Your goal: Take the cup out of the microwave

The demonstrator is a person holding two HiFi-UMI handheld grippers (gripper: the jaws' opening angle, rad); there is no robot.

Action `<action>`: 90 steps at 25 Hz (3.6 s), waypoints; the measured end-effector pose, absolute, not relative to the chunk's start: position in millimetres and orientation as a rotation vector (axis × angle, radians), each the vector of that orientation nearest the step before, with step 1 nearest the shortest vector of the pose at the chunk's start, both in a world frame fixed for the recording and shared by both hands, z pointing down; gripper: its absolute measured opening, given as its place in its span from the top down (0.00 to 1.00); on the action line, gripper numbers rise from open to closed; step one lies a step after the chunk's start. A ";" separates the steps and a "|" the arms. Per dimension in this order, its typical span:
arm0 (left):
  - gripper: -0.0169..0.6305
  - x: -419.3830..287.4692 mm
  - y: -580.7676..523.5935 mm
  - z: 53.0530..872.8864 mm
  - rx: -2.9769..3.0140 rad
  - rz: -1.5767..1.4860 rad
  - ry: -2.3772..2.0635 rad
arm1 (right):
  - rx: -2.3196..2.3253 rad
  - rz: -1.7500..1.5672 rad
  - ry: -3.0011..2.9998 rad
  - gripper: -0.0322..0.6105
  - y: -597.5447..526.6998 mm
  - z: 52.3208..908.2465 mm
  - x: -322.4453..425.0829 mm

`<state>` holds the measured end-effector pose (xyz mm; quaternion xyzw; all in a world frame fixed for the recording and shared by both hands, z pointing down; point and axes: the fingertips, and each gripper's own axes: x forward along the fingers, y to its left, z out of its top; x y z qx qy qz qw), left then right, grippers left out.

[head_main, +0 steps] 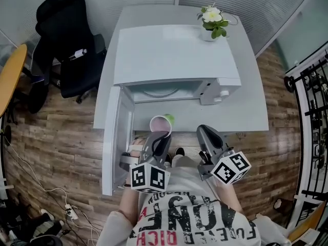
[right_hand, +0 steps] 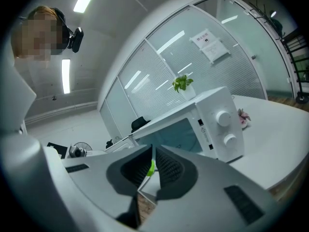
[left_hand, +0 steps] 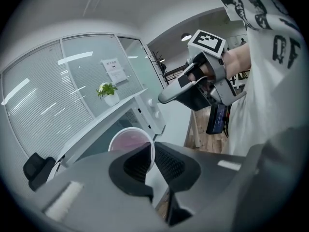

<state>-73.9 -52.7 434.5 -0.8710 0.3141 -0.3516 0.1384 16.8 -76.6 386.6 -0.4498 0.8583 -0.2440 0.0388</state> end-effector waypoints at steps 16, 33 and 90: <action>0.92 -83.5 -55.6 413.1 -2.774 -0.642 1.194 | -1.408 -0.725 2.608 0.91 -67.0 385.3 14.1; 0.92 -109.8 -68.1 384.4 -2.789 -0.312 1.460 | -1.417 -0.693 2.611 0.91 -75.0 380.1 14.2; 0.92 -122.2 -82.7 371.0 -2.788 -0.129 1.562 | -1.416 -0.549 2.629 0.91 -101.6 346.7 9.4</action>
